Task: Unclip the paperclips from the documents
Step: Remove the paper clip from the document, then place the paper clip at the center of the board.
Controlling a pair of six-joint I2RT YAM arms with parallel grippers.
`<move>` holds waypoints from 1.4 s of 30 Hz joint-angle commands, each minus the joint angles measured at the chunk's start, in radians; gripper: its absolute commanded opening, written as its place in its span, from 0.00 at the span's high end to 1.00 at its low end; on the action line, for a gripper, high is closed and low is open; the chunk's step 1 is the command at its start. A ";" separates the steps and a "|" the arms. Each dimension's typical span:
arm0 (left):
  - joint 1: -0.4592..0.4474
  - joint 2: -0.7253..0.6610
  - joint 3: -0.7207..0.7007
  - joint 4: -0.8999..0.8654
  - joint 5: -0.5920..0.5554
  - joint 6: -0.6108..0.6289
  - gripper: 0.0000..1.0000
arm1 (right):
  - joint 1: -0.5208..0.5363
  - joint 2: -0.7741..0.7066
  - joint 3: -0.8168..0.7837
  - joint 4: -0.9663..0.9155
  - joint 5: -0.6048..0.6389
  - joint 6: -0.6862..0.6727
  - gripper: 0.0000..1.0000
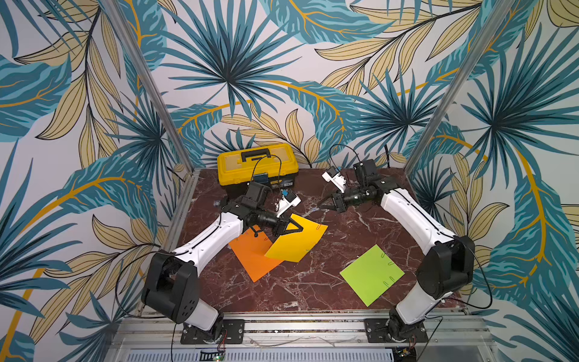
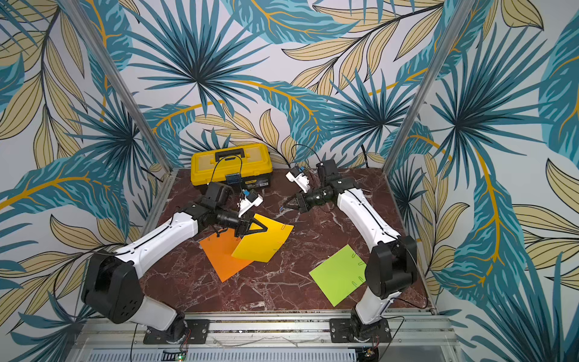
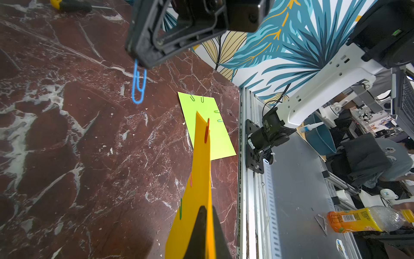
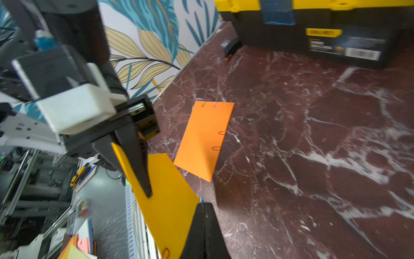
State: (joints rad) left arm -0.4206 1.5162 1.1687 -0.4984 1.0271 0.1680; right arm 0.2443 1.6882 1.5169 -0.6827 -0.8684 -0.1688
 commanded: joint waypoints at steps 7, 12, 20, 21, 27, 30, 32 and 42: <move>0.000 -0.013 0.009 0.023 -0.069 -0.018 1.00 | -0.165 0.008 -0.153 0.222 0.232 0.330 1.00; 0.000 -0.029 -0.007 0.090 -0.093 -0.064 1.00 | -0.245 0.052 -0.188 0.241 0.314 0.418 1.00; 0.000 -0.031 -0.020 0.172 -0.116 -0.119 1.00 | -0.333 0.098 -0.261 0.312 0.427 0.570 1.00; -0.001 -0.031 -0.018 0.174 -0.117 -0.120 1.00 | -0.344 0.102 -0.271 0.325 0.437 0.591 1.00; -0.001 -0.026 -0.012 0.190 -0.137 -0.129 1.00 | -0.390 0.150 -0.286 0.354 0.482 0.658 1.00; -0.001 -0.024 -0.012 0.208 -0.150 -0.141 1.00 | -0.402 0.175 -0.280 0.363 0.487 0.679 1.00; -0.001 -0.024 -0.012 0.217 -0.156 -0.146 1.00 | -0.406 0.192 -0.271 0.355 0.489 0.686 1.00; -0.002 -0.024 -0.015 0.218 -0.176 -0.151 1.00 | -0.412 0.232 -0.250 0.307 0.514 0.695 0.96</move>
State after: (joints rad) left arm -0.4206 1.5101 1.1584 -0.3031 0.8627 0.0242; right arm -0.1604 1.8999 1.2552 -0.3450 -0.3729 0.5163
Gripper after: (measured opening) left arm 0.047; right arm 0.045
